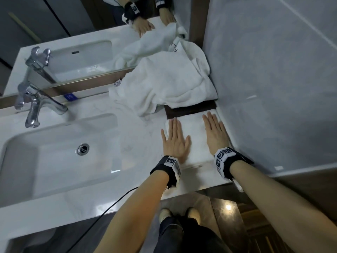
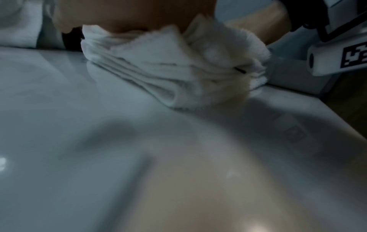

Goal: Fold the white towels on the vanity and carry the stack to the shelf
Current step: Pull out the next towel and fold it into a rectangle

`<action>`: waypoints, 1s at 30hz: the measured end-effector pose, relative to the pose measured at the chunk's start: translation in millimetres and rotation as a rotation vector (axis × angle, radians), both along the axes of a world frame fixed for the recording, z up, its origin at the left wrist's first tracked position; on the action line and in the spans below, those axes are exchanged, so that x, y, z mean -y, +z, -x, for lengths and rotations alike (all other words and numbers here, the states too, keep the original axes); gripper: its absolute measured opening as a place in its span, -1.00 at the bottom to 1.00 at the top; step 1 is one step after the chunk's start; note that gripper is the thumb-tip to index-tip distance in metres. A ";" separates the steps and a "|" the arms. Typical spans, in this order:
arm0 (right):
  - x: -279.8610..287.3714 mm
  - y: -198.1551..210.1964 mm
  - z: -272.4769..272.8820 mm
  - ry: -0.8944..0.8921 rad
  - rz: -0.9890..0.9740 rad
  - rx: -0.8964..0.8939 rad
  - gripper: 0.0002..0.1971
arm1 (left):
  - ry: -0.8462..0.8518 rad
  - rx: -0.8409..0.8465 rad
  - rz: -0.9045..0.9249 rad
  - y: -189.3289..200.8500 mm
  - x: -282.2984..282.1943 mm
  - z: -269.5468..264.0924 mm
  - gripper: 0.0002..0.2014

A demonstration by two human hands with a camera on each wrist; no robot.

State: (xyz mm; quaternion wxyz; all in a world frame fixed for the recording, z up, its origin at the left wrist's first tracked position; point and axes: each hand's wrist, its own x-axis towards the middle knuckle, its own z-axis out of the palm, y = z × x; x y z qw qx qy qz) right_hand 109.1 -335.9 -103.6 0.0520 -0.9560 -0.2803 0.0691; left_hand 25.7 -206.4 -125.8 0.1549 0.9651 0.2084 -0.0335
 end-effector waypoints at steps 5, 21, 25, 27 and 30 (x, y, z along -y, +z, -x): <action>-8.1 18.4 -4.6 -0.056 -0.137 -0.104 -0.33 | -0.031 0.013 -0.002 14.5 -7.1 1.3 -0.40; -103.0 95.9 -105.9 -0.264 -0.550 -0.060 -0.41 | 0.293 0.274 0.156 82.0 -194.3 -57.0 -0.02; -123.2 95.7 -120.3 -0.307 -0.366 -0.148 -0.31 | 0.288 0.125 0.243 78.6 -216.3 -68.1 0.17; -127.9 95.3 -121.9 -0.312 -0.323 -0.171 -0.43 | 0.335 0.152 0.274 79.2 -221.4 -74.0 0.12; -130.3 95.3 -117.6 -0.301 -0.381 -0.236 -0.54 | 0.339 0.216 0.346 81.2 -224.2 -79.3 -0.16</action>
